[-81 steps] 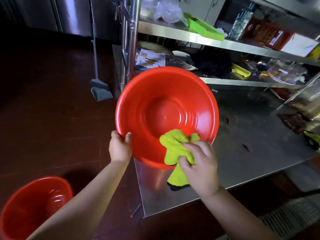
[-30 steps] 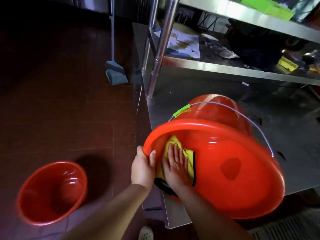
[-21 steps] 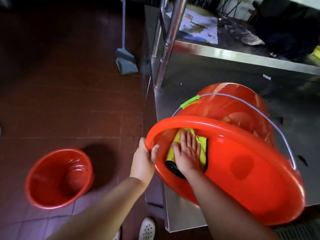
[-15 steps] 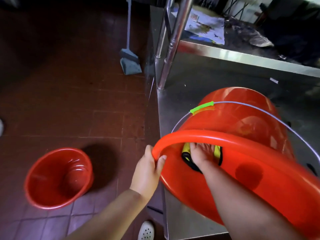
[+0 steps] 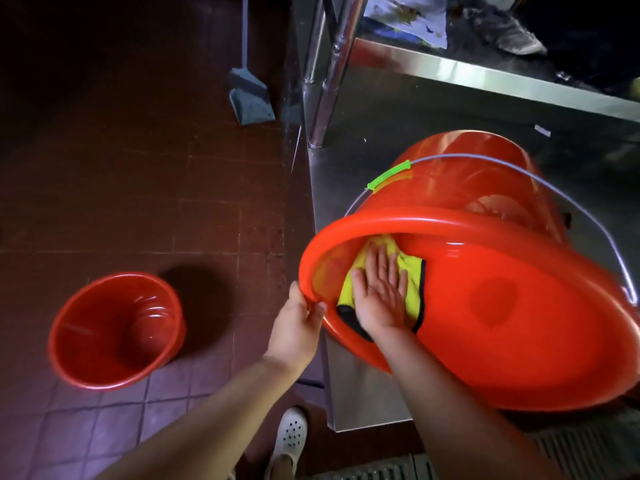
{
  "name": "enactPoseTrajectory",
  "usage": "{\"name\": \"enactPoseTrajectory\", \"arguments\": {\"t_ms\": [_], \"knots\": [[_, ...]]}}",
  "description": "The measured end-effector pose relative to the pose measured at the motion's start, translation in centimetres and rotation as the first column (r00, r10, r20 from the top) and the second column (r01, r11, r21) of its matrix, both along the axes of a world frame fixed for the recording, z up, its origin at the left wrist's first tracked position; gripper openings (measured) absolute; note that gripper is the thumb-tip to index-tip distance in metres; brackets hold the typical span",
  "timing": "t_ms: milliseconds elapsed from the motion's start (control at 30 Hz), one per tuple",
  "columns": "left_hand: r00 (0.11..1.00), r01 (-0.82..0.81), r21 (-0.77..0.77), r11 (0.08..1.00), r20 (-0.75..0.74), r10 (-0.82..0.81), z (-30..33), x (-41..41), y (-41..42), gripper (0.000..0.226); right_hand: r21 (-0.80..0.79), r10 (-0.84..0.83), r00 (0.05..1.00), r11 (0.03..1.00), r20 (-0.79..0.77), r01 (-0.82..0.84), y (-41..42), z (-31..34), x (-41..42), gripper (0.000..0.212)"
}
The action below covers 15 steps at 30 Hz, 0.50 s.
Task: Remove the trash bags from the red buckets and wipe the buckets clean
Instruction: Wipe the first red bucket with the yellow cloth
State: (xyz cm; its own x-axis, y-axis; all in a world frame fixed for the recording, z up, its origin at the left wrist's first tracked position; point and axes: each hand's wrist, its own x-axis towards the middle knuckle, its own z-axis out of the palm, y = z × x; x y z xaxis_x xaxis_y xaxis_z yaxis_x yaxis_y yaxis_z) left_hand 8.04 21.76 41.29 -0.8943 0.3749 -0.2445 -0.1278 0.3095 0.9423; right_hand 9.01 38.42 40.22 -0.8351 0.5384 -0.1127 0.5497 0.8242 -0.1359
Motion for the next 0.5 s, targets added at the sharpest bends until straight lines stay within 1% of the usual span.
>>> {"name": "enactPoseTrajectory", "arguments": {"t_ms": [67,133,233,300,400,500], "knots": [[0.999,-0.037,0.007,0.999,0.008,0.037,0.5,-0.2,0.1,0.026,0.026,0.089,0.996,0.996,-0.030,-0.088,-3.0,0.2,2.6,0.065],[0.999,-0.043,-0.017,0.999,-0.007,0.043,0.9,-0.4,0.1,0.023,0.022,0.137,0.987,0.990,-0.084,-0.136,-4.8,0.5,4.6,0.067],[0.990,-0.006,-0.100,0.995,-0.140,-0.008,2.0,-1.0,-0.5,0.020,-0.045,0.181,0.977,0.981,-0.116,-0.187,-4.4,1.0,4.7,0.066],[0.970,0.002,-0.138,0.990,-0.242,-0.035,3.3,-2.1,-0.9,0.028,-0.053,0.204,0.968,0.976,-0.144,-0.213,-3.3,1.1,3.4,0.063],[0.953,0.026,-0.155,0.988,-0.294,-0.071,4.9,-4.2,-1.9,0.033,-0.039,0.194,0.977,0.979,-0.092,-0.198,-1.5,0.8,1.0,0.063],[0.945,0.073,-0.115,0.991,-0.308,-0.106,5.8,-5.8,-2.9,0.028,-0.013,0.212,0.977,0.977,-0.026,-0.213,0.5,0.3,-1.4,0.066]]}}
